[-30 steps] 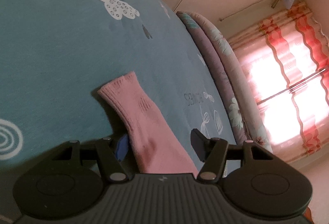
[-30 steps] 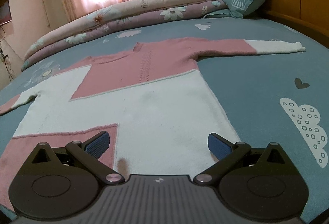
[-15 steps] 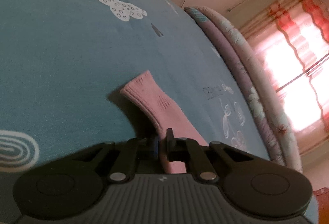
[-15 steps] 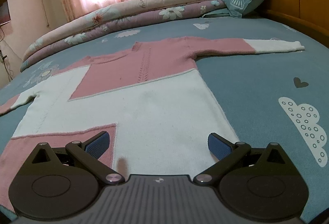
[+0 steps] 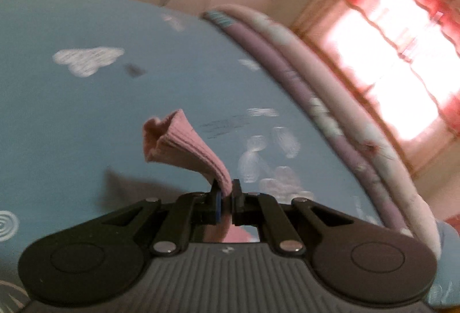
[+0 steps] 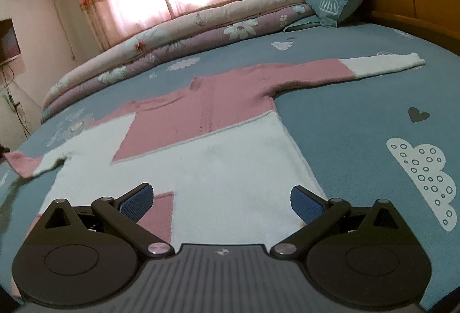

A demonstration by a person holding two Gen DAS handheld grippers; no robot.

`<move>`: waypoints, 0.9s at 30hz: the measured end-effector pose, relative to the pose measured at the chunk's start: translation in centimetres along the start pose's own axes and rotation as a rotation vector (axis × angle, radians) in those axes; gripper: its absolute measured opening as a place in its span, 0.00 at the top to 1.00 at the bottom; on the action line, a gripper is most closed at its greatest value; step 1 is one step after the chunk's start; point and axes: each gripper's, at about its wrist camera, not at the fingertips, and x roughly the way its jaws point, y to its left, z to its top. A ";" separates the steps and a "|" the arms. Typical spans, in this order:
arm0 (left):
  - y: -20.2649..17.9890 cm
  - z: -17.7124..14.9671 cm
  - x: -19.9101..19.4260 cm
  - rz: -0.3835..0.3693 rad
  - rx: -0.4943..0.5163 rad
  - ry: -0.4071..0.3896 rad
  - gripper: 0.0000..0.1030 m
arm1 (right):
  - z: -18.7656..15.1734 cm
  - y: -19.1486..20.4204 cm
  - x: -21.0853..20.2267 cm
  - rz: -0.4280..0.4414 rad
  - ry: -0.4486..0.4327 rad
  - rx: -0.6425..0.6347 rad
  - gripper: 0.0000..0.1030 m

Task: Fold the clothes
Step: 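Lift the cuff with the left gripper and carry the sleeve across the body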

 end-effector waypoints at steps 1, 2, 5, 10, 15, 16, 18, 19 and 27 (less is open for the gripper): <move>-1.3 -0.1 -0.1 -0.019 0.017 0.002 0.97 | 0.1 -0.1 -0.1 0.004 0.001 0.007 0.00; -2.3 -0.1 -0.3 -0.037 0.034 0.007 0.97 | 0.1 -0.2 -0.2 0.007 0.003 0.013 0.00; -5.8 -0.8 -0.6 -0.073 0.099 0.022 0.97 | 0.3 -0.6 -0.6 0.019 0.005 0.034 0.00; -10.5 -2.5 -1.1 -0.132 0.155 0.032 0.97 | 0.7 -1.1 -1.2 0.038 -0.005 0.057 0.00; -14.9 -4.3 -1.5 -0.202 0.212 0.058 0.97 | 0.9 -1.5 -1.4 0.057 0.007 0.077 0.00; -15.7 -4.7 -1.6 -0.212 0.224 0.062 0.97 | 0.9 -1.5 -1.5 0.058 0.006 0.075 0.00; -17.3 -5.3 -1.6 -0.233 0.245 0.075 0.97 | 0.9 -1.5 -1.6 0.062 0.007 0.069 0.00; -18.0 -5.6 -1.6 -0.241 0.252 0.079 0.97 | 0.9 -1.4 -1.6 0.066 0.013 0.066 0.00; -22.7 -8.4 -0.9 -0.295 0.277 0.123 0.97 | 0.9 -1.5 -2.0 0.091 0.025 0.060 0.00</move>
